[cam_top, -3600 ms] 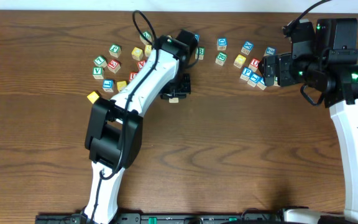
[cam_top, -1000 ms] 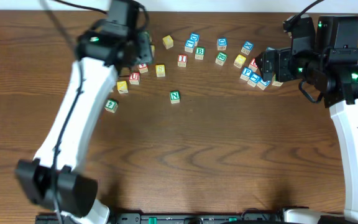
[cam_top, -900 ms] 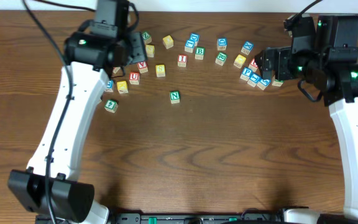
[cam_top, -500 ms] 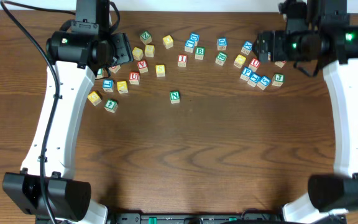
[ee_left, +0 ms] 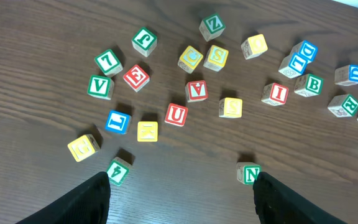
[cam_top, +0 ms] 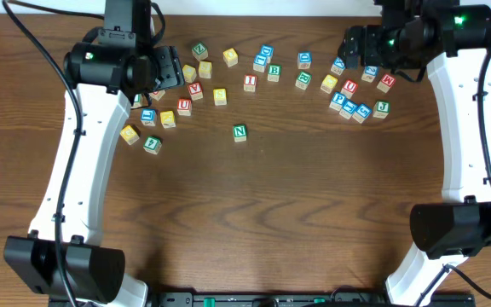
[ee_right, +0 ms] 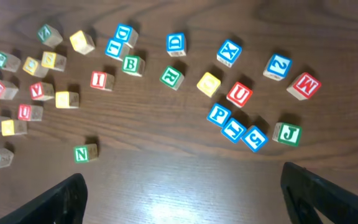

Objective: Spell out NEURIPS
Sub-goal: 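Move the left gripper back to the blocks above the red E block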

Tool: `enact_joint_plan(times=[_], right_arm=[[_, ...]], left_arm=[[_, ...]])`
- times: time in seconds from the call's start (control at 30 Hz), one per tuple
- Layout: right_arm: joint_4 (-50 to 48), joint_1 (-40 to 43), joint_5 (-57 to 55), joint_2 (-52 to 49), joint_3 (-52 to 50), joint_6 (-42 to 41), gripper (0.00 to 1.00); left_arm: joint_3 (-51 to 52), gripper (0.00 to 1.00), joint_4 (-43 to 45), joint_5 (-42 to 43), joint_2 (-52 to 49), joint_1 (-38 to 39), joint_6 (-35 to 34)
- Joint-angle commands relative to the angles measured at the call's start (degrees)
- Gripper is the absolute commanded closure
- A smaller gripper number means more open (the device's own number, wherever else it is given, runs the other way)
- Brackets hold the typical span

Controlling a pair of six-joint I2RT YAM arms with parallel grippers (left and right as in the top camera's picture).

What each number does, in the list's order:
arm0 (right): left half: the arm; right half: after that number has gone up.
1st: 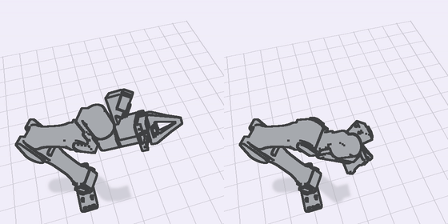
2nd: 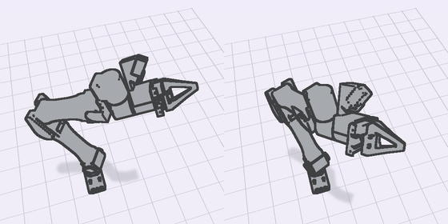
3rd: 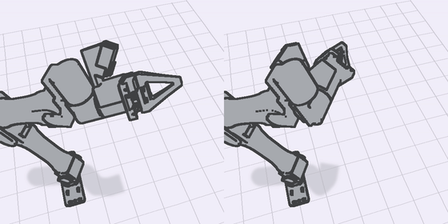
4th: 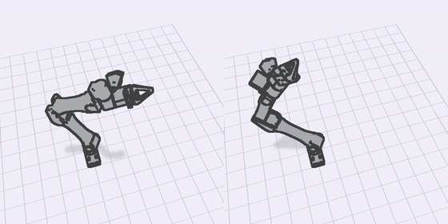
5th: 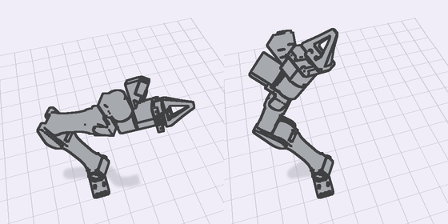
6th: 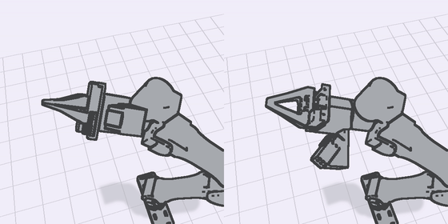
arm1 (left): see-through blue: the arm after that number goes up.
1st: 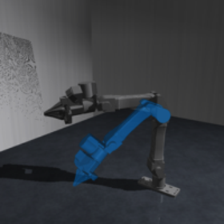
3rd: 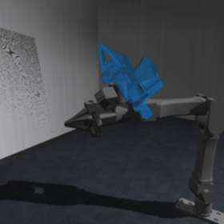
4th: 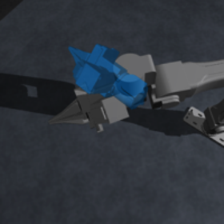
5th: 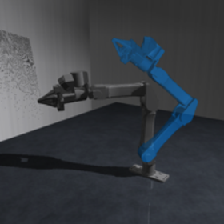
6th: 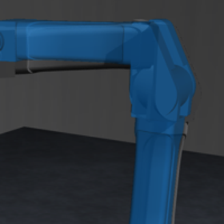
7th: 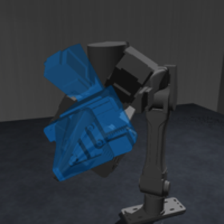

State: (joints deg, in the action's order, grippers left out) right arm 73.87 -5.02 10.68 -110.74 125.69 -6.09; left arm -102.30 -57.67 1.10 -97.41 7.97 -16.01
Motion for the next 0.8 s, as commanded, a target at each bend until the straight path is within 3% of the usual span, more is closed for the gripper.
enact_joint_plan(times=[0.0, 0.77], right_arm=[[0.0, -0.3, -0.2, 0.0, 2.9, -1.8, 0.06], [0.6, -0.4, -4.3, -4.6, 4.7, -6.8, 0.15]], left_arm=[[-0.3, 0.27, -0.1, -0.8, 0.0, -0.2, 1.0], [-0.1, 0.27, -0.5, -0.7, -0.9, -0.2, 1.0]])
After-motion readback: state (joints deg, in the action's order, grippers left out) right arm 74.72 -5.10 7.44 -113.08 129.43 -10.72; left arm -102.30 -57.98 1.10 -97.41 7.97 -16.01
